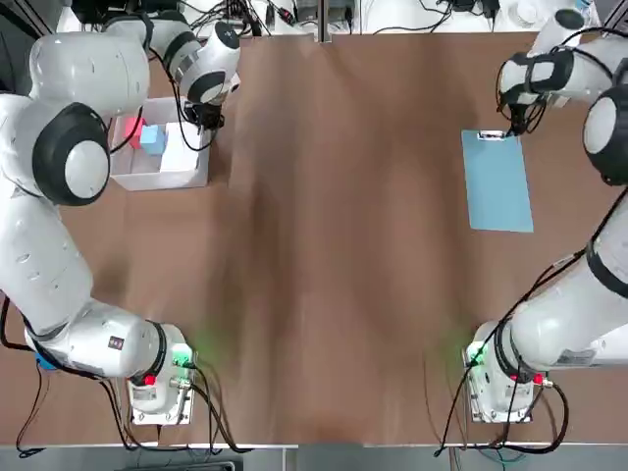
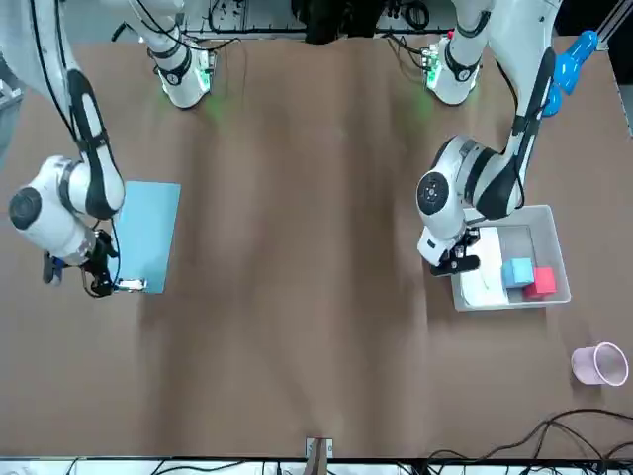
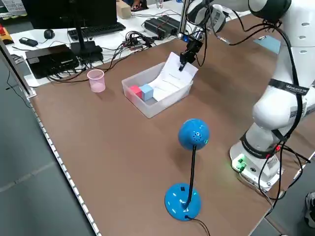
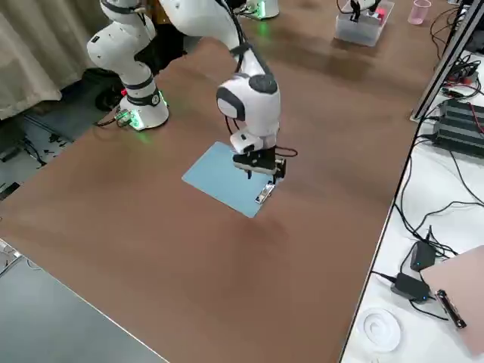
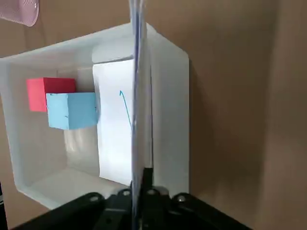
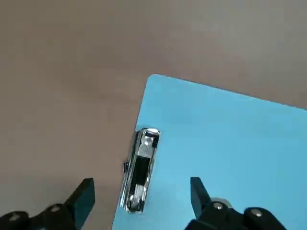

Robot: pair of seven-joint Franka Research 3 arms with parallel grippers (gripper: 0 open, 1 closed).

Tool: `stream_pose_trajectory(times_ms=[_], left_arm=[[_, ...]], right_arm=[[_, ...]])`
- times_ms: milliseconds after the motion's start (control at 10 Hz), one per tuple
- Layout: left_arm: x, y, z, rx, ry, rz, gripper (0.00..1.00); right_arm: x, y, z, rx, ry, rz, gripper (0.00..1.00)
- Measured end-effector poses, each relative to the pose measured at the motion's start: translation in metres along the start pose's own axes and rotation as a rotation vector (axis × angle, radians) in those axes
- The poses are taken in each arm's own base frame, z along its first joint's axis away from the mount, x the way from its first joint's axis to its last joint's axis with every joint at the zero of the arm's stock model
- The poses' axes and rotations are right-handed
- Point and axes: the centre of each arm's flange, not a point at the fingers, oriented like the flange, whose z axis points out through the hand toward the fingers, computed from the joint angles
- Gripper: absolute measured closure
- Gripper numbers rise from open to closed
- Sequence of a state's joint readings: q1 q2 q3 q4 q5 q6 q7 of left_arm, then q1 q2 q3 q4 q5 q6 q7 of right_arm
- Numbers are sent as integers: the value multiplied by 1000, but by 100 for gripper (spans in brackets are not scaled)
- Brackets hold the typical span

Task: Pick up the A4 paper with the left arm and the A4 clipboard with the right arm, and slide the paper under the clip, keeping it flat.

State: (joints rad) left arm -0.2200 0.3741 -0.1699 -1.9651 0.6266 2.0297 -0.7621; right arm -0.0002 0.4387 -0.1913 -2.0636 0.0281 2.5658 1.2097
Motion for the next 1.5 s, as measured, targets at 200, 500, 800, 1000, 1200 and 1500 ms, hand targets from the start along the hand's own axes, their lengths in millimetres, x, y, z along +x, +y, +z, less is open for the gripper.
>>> stream_pose_trajectory(times_ms=[200, 500, 800, 1000, 1200, 1500], left_arm=[[7, -17, -19, 10, 7, -37, 99], [20, -76, -77, 22, -50, -163, 99], [26, -112, -120, 60, -106, -215, 99], [34, -123, -144, -25, -115, -265, 99], [44, -144, -171, -173, -156, -421, 99], [47, -147, -210, -321, -217, -659, 99]], right_arm=[[-1, -3, 17, 27, -24, 73, 12], [-5, -1, 50, 28, -19, 108, 12], [-14, -5, 53, 28, -22, 123, 15], [-14, -6, 52, 27, -22, 125, 26], [-13, -7, 51, 30, -22, 134, 36], [-13, -7, 51, 30, -21, 144, 41]])
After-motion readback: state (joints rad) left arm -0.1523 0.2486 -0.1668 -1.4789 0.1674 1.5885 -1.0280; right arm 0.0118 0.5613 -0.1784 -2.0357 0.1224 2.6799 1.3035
